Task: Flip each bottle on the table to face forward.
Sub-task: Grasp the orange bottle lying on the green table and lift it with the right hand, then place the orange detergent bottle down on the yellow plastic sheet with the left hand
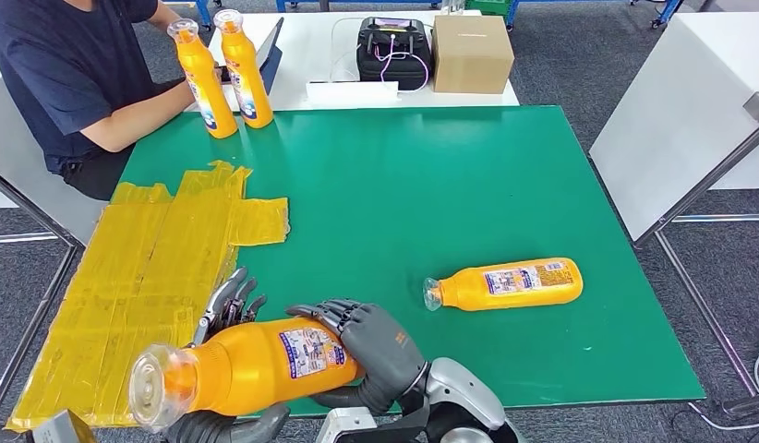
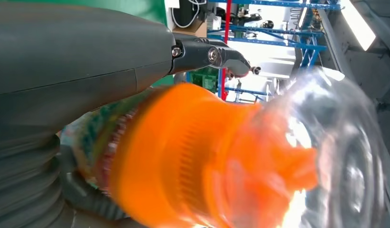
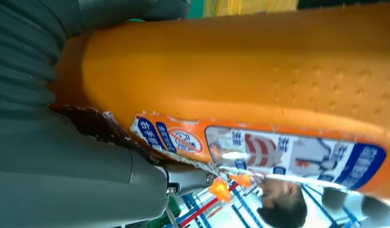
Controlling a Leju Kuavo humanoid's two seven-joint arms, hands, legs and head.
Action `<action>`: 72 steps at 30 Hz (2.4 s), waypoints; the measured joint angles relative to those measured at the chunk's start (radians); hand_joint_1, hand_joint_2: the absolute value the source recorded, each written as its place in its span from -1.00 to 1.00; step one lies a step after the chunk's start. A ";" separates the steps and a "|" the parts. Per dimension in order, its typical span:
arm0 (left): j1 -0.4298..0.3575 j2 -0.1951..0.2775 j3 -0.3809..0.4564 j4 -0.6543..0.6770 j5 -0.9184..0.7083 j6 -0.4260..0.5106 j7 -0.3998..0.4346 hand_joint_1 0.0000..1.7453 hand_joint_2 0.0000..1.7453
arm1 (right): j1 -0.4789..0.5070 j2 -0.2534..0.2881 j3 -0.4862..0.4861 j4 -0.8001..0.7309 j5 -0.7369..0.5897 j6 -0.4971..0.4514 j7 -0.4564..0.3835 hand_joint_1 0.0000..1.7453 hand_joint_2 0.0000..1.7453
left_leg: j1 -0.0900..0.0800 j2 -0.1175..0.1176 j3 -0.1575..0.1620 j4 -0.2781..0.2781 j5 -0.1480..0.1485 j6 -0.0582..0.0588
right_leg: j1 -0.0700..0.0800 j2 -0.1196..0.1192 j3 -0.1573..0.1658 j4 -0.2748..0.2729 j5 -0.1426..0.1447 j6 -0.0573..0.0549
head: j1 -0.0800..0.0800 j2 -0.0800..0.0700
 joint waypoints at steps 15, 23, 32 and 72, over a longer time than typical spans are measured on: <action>0.027 0.007 0.000 -0.017 0.008 -0.011 -0.013 1.00 1.00 | -0.012 -0.039 0.082 0.014 -0.011 0.055 -0.030 1.00 1.00 | 0.000 0.000 0.000 0.000 0.000 0.000 | 0.000 0.000 -0.001 0.000 0.000 0.000 | 0.000 0.000; 0.029 0.015 -0.001 -0.016 0.015 -0.031 -0.012 1.00 1.00 | -0.018 -0.043 0.089 0.014 -0.011 0.057 -0.031 1.00 1.00 | 0.000 0.000 0.000 0.000 0.000 0.000 | 0.000 0.000 -0.001 0.000 0.000 0.000 | 0.000 0.000; 0.030 0.038 -0.009 -0.014 0.018 -0.043 -0.015 1.00 1.00 | -0.017 -0.049 0.104 0.015 0.014 0.052 -0.030 1.00 1.00 | 0.000 0.000 0.000 0.000 0.000 0.000 | 0.000 0.000 -0.001 0.000 0.000 0.000 | 0.000 0.000; -0.254 0.008 0.259 0.451 -1.470 0.290 0.275 1.00 1.00 | 0.219 -0.203 -0.209 -0.153 0.324 -0.095 0.154 -1.00 1.00 | -0.001 -0.001 0.000 0.000 0.001 0.001 | -0.001 -0.002 -0.001 0.000 0.001 0.000 | 0.000 0.000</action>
